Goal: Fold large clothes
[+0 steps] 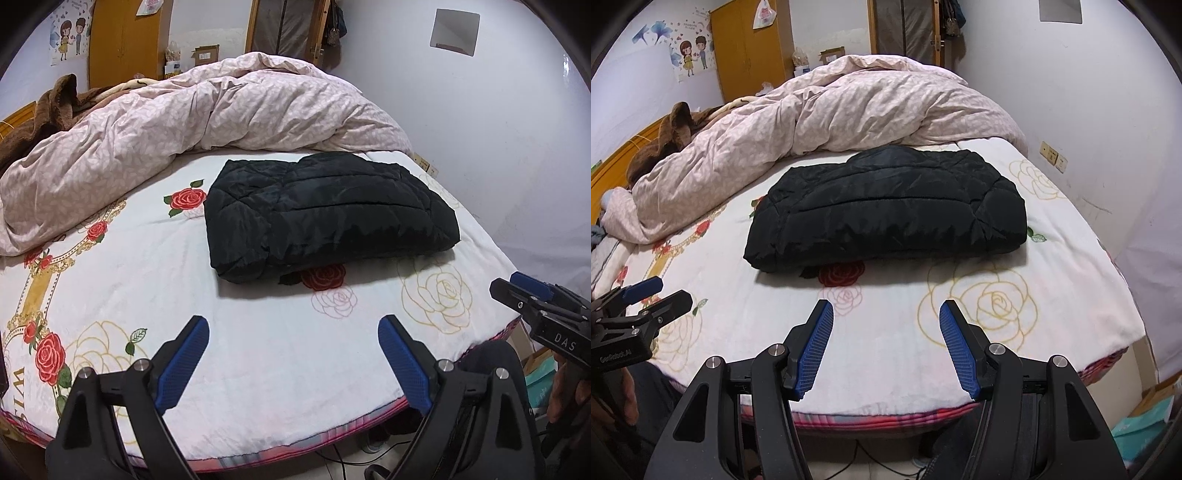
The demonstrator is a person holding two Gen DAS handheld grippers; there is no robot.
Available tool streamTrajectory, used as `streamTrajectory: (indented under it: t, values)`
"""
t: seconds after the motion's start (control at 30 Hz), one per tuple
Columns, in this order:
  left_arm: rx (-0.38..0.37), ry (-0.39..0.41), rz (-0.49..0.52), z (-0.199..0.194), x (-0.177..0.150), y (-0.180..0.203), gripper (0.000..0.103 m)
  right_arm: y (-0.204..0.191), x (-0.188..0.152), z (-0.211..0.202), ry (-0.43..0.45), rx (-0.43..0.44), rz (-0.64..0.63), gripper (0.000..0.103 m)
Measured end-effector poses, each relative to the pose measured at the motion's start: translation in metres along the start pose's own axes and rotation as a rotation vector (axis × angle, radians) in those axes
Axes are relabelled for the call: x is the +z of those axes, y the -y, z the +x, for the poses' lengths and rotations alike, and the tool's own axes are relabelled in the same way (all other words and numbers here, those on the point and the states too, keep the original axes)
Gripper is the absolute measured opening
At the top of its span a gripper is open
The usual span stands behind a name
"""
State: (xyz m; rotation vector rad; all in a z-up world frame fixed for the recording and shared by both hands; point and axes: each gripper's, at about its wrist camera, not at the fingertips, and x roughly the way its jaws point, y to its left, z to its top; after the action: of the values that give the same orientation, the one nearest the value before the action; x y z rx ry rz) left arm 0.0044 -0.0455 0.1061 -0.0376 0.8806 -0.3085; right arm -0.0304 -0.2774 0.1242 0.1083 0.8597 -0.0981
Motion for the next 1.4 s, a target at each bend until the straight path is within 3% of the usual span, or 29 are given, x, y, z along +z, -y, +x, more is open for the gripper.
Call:
streamTrajectory:
  t: [0.27,0.87,1.4]
  values:
    - [0.023,-0.018,0.008,0.0051,-0.0004,0.0019,0.094,0.0039,-0.0008,0.0052,-0.015,-0.011,0.001,0.06]
    - [-0.029,-0.016,-0.032,0.0051,0.0001,0.0,0.094,0.002,-0.0022,0.0089,-0.028,-0.018,-0.012,0.06]
    - [-0.019,-0.012,-0.029,0.0018,-0.0028,0.0007,0.094,0.003,-0.002,0.0087,-0.028,-0.019,-0.013,0.06]
